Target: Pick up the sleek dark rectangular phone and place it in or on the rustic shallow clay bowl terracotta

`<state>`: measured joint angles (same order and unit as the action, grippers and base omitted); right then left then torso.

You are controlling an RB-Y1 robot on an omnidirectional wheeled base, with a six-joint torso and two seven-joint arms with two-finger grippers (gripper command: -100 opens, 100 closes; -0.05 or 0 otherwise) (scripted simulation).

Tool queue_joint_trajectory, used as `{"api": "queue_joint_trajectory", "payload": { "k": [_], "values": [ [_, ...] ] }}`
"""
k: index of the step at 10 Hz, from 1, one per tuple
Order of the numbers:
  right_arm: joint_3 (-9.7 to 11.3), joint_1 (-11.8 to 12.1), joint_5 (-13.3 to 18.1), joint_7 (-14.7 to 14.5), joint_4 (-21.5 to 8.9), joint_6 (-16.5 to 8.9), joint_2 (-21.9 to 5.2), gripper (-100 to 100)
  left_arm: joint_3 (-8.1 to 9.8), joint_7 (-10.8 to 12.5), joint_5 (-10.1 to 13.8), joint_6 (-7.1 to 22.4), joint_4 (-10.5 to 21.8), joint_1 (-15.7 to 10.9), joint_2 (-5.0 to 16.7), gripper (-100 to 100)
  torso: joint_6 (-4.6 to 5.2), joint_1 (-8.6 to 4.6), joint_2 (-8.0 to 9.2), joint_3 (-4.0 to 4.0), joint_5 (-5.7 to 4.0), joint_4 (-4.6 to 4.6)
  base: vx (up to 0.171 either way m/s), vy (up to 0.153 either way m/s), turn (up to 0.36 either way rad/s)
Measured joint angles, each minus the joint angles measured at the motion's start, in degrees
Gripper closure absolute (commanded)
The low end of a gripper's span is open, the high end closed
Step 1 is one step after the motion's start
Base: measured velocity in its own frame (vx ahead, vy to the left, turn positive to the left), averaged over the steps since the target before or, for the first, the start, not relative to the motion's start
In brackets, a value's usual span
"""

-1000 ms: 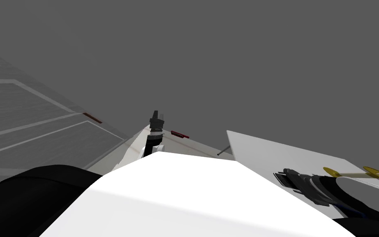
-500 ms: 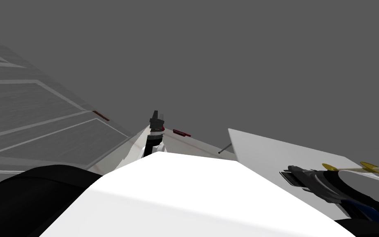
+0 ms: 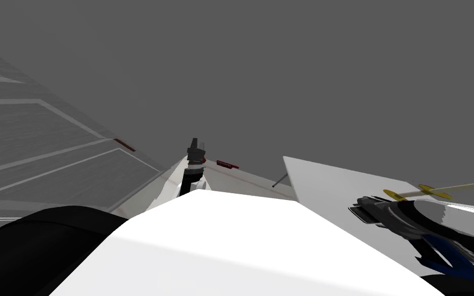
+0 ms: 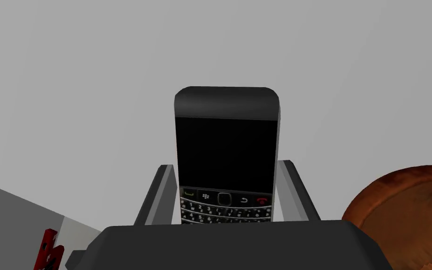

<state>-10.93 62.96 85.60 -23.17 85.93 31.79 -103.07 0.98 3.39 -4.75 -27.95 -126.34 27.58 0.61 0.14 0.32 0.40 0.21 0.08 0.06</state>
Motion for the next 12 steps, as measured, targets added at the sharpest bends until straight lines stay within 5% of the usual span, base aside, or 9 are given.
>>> {"api": "queue_joint_trajectory", "payload": {
  "k": [2, 3, 10, 11, 12],
  "values": [
    [3.37, -3.3, -1.06, 0.93, 0.04, 0.27, -1.82, 100, 0.0, 0.0, 0.0, 0.0, 0.0, 0.01, 0.0, 0, 0.09, 0.01, -0.06, -0.02, -0.04, 0.0, -0.088, 0.064, -0.253],
    [2.04, -3.02, -0.85, 1.45, 0.37, 1.56, -1.47, 100, 0.0, 0.0, 0.0, 0.0, 0.0, 0.0, 0.0, 0, 0.08, 0.0, -0.08, -0.03, -0.03, 0.0, -0.079, 0.035, -0.288],
    [4.31, -7.48, -2.68, 5.53, 3.66, 8.48, -1.15, 100, 0.0, 0.0, 0.0, 0.0, 0.0, 0.01, 0.01, 0, 0.15, -0.16, -0.52, -0.3, -0.07, -0.13, -0.032, 0.015, -0.188],
    [4.42, -7.54, -2.76, 5.51, 3.66, 8.69, -1.12, -100, 0.0, 0.0, 0.0, 0.0, 0.0, 0.0, 0.01, 0, 0.07, -0.16, -0.62, -0.36, -0.07, -0.15, 0.0, 0.0, 0.0],
    [4.42, -7.52, -2.75, 5.51, 3.66, 8.68, -1.11, -100, 0.0, 0.0, 0.0, 0.0, 0.0, 0.0, 0.01, 0, 0.05, -0.17, -0.7, -0.41, -0.07, -0.17, 0.0, 0.0, 0.0]
  ]
}}
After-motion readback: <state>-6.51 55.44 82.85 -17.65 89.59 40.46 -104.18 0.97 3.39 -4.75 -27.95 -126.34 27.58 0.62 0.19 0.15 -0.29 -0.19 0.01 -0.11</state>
